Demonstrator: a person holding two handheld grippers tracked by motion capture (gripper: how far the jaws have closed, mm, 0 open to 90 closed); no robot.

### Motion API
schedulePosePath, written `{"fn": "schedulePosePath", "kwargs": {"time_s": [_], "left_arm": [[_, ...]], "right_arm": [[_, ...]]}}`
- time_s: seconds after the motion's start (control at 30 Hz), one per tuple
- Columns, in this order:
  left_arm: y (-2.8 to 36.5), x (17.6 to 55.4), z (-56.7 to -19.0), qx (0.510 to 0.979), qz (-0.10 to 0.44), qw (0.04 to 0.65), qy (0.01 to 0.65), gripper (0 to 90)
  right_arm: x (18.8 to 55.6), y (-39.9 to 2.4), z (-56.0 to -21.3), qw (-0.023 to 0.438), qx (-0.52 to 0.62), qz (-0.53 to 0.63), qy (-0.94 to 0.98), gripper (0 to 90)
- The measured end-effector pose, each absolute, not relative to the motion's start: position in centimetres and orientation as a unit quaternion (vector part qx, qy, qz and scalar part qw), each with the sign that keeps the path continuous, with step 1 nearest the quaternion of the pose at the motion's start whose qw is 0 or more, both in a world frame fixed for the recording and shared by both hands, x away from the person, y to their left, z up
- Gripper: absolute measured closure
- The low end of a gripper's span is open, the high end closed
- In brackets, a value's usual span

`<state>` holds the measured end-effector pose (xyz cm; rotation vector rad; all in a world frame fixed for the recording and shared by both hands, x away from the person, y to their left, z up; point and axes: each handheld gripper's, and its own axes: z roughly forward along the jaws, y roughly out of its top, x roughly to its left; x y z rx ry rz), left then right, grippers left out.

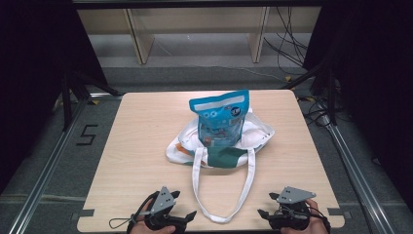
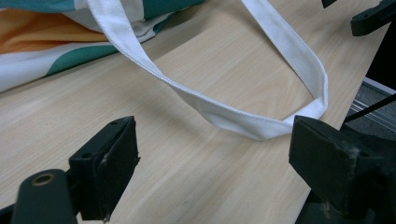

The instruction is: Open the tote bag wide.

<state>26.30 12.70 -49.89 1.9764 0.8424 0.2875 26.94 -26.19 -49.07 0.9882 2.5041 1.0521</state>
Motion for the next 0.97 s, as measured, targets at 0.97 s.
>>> {"fn": "schedulePosePath", "kwargs": {"time_s": [0.97], "left_arm": [[12.82,26.46,-49.82,0.806,0.122,0.465,0.345,15.1]], "right_arm": [[27.12,-26.41,-48.86,0.131,0.342,0.377,0.851,30.7]]}}
